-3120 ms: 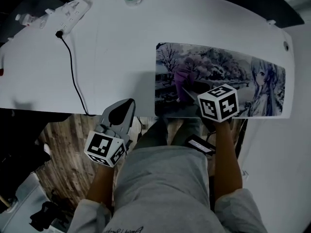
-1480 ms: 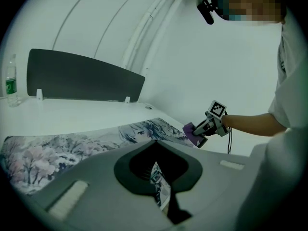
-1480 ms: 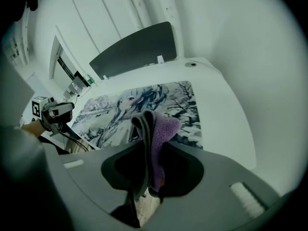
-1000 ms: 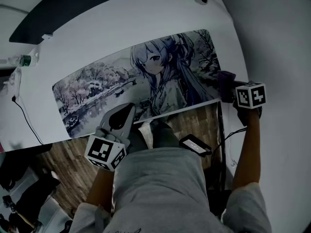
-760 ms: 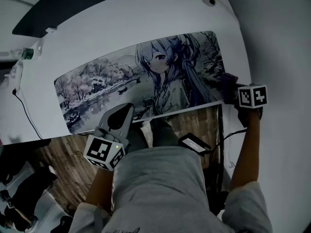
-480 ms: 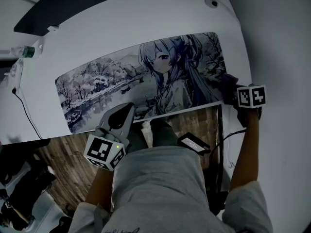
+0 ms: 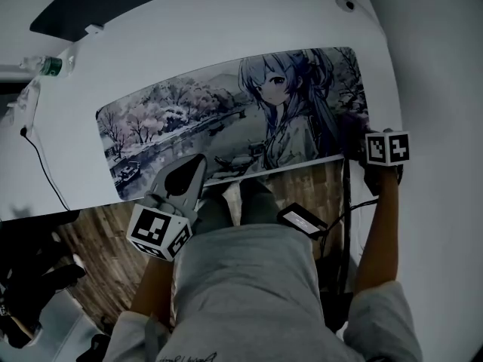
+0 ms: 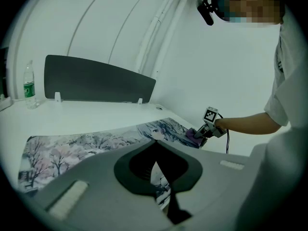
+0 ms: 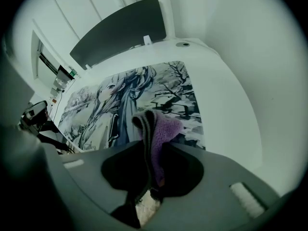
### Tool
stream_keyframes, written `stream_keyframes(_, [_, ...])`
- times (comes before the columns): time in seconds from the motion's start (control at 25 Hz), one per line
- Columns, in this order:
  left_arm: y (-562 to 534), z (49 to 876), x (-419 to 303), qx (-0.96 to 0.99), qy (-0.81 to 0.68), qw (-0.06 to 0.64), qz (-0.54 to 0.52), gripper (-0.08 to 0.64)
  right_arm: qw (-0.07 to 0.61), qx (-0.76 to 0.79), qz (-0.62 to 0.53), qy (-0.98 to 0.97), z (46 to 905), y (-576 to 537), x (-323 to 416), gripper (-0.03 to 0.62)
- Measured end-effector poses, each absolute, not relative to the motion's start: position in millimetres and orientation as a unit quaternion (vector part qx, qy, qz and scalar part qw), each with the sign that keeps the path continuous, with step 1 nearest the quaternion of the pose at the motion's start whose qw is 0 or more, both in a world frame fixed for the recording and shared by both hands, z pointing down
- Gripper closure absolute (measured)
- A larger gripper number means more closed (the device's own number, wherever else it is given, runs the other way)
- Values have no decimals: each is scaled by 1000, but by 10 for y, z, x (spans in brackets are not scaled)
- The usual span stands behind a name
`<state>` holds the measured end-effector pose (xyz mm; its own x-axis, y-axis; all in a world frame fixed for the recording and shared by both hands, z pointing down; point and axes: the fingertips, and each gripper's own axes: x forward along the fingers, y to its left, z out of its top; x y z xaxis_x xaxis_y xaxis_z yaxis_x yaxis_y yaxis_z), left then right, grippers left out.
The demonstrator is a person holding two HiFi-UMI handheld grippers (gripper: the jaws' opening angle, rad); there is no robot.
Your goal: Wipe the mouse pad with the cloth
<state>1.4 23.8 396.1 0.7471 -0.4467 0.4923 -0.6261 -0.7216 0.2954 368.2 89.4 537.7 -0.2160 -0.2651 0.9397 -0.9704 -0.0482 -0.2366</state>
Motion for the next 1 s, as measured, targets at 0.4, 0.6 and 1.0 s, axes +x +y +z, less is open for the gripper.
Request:
stream_keyframes(0.4, [187,3870,-654,903,-313,226,190,543,355,487,508,-616,5369,776,2797,495])
stream_keyframes(0.6, [197,3866,-1052,898,-325,228,189,543,366,473,501,-626,5367,722,2309,495])
stream_keyframes(1.0, [177,3878,-1733,895,-340,231,173,545,370,457,494,-641,5370,595,1386,495])
